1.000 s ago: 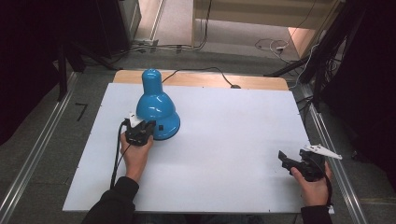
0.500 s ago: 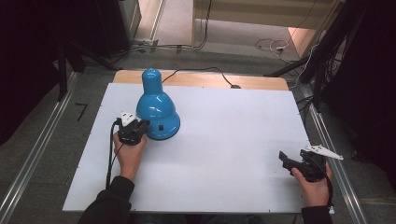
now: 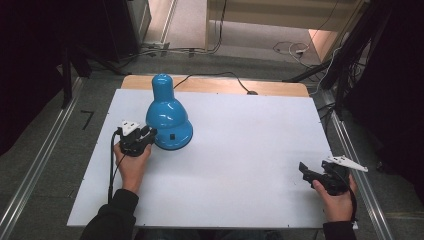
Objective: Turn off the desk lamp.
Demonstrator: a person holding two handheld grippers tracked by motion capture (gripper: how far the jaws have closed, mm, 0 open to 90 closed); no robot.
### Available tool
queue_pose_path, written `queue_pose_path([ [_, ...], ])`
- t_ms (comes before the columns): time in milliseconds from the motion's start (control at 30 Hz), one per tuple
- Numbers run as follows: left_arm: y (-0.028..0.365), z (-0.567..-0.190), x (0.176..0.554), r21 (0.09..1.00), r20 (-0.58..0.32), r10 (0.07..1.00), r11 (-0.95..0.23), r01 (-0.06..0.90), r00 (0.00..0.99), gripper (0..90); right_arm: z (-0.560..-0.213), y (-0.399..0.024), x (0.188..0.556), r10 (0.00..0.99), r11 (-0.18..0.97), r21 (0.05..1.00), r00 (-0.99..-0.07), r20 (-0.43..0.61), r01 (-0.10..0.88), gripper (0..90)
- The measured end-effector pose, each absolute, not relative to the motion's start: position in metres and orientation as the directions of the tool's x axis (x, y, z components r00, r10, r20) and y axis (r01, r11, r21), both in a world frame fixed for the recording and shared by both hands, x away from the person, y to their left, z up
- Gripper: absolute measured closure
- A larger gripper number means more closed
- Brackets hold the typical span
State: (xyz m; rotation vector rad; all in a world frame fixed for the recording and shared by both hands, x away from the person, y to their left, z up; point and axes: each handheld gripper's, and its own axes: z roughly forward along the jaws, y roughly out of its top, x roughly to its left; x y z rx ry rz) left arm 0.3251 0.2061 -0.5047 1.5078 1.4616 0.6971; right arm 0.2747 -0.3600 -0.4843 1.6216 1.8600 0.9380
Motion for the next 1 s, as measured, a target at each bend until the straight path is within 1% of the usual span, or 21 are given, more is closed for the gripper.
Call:
queue_pose_path([
  [100, 0.209, -0.504, 0.324, 0.878, -0.183, 0.973, 0.099, 0.467, 0.138, 59.4, -0.484, -0.36, 0.275, 0.983, 0.057, 0.765, -0.169, 0.069, 0.642, 12.7],
  [167, 0.212, -0.504, 0.323, 0.877, -0.181, 0.974, 0.097, 0.471, 0.137, 57.7, -0.484, -0.36, 0.275, 0.983, 0.058, 0.765, -0.171, 0.069, 0.642, 12.7],
  [333, 0.217, -0.503, 0.321, 0.877, -0.196, 0.972, 0.116, 0.467, 0.127, 49.9, -0.484, -0.36, 0.275, 0.983, 0.057, 0.765, -0.171, 0.069, 0.642, 12.7],
  [567, 0.224, -0.501, 0.317, 0.874, -0.212, 0.971, 0.137, 0.467, 0.112, 46.0, -0.484, -0.36, 0.275, 0.983, 0.056, 0.765, -0.17, 0.07, 0.641, 12.7],
  [700, 0.228, -0.501, 0.314, 0.865, -0.244, 0.964, 0.165, 0.474, 0.109, 43.3, -0.485, -0.36, 0.275, 0.983, 0.058, 0.764, -0.171, 0.069, 0.642, 12.7],
  [1000, 0.229, -0.497, 0.306, 0.861, -0.236, 0.964, 0.149, 0.487, 0.123, 35.0, -0.485, -0.36, 0.274, 0.983, 0.058, 0.764, -0.171, 0.07, 0.643, 12.7],
])
